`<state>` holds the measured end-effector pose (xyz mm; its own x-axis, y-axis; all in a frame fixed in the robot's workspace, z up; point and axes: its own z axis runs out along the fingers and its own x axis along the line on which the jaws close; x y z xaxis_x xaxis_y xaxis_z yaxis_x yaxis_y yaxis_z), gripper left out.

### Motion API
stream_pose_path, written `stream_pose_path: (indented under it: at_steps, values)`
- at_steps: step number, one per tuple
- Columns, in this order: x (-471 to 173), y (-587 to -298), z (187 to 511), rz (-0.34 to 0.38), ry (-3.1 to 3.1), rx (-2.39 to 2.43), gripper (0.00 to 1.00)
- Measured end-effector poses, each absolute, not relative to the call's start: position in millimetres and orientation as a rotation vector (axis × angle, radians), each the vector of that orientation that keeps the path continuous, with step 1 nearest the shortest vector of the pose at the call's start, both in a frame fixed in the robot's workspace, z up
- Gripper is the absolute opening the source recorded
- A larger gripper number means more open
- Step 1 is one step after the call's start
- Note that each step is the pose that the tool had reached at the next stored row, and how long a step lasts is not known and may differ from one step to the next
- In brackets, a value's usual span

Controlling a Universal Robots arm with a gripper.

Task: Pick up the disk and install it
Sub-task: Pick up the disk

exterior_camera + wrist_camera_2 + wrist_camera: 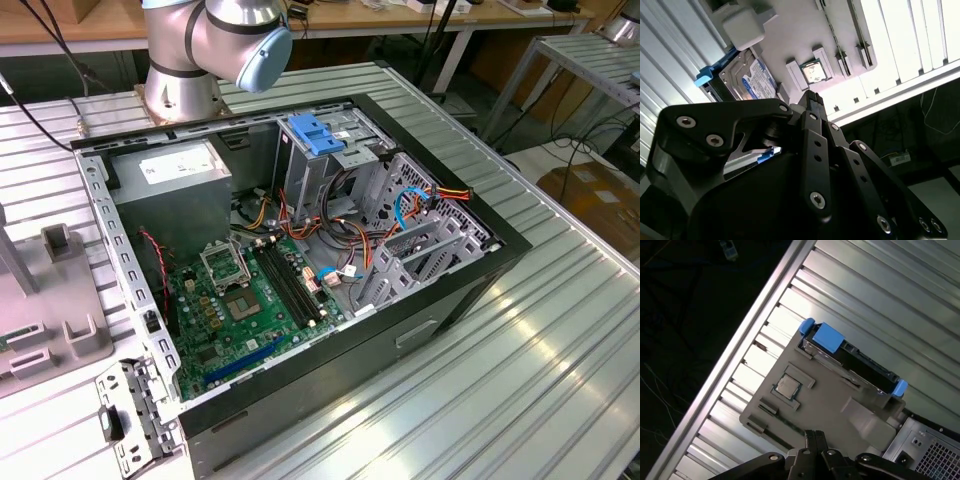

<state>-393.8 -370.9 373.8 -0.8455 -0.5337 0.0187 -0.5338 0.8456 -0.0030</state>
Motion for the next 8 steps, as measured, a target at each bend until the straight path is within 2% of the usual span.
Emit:
stream_pose_path:
  at_steps: [8]
  values:
    - [-393.8, -370.9, 373.8, 0.013, -2.979, 0.944, 0.11]
